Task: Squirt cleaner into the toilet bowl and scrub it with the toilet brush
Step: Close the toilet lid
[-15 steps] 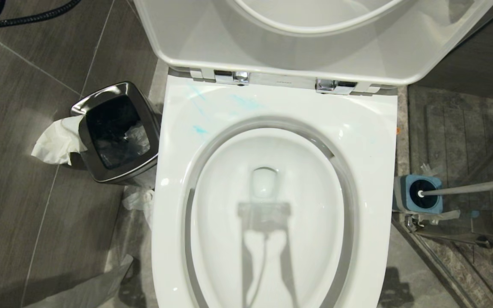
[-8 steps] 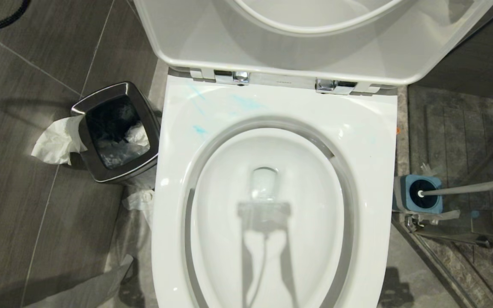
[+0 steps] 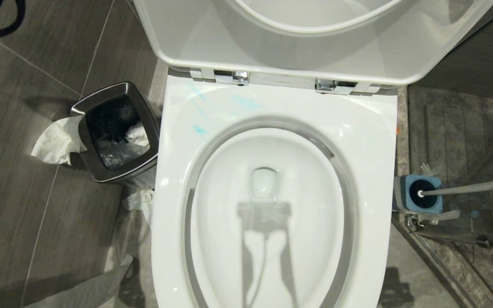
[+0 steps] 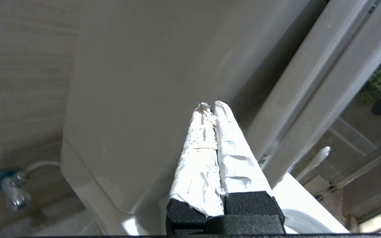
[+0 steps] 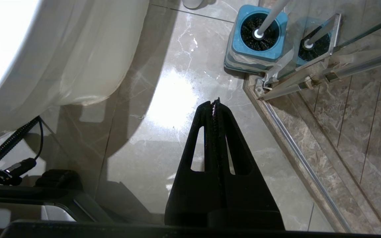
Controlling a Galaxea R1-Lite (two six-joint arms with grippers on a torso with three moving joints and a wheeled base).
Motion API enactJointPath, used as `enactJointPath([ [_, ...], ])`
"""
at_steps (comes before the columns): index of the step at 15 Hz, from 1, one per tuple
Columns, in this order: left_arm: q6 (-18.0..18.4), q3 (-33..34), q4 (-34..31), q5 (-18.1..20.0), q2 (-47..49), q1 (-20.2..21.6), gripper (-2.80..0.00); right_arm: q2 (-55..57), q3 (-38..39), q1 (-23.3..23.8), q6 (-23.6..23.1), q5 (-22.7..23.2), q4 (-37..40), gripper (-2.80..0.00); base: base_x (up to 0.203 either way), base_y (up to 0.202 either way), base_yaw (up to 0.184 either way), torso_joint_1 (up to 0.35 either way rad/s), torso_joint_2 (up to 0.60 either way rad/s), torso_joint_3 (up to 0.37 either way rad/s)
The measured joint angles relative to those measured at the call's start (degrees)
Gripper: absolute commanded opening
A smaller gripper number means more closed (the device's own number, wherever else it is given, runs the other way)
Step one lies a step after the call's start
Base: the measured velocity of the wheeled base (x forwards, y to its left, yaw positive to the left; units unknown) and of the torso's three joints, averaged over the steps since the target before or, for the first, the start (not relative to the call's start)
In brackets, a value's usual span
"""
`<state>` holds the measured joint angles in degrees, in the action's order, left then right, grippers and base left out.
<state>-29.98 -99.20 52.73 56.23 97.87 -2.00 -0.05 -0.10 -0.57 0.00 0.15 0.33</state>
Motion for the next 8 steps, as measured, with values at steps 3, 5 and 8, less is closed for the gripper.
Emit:
enactJointPath([
  [3, 0.18, -4.10, -0.03, -0.24, 2.39, -0.63, -2.80, 0.00, 0.00, 0.00, 0.00, 0.01, 0.00, -2.80, 0.000, 0.000, 0.000, 0.000, 0.00, 0.000],
  [5, 0.35, -4.87, -0.10, -0.27, 3.26, -1.08, -2.80, 0.00, 0.00, -0.02, 0.00, -0.03, 0.00, -2.80, 0.000, 0.000, 0.000, 0.000, 0.00, 0.000],
  [8, 1.16, -5.08, 0.29, -0.39, 4.14, -2.95, -2.80, 0.00, 0.00, 0.00, 0.00, -0.01, 0.00, -2.80, 0.000, 0.000, 0.000, 0.000, 0.00, 0.000],
])
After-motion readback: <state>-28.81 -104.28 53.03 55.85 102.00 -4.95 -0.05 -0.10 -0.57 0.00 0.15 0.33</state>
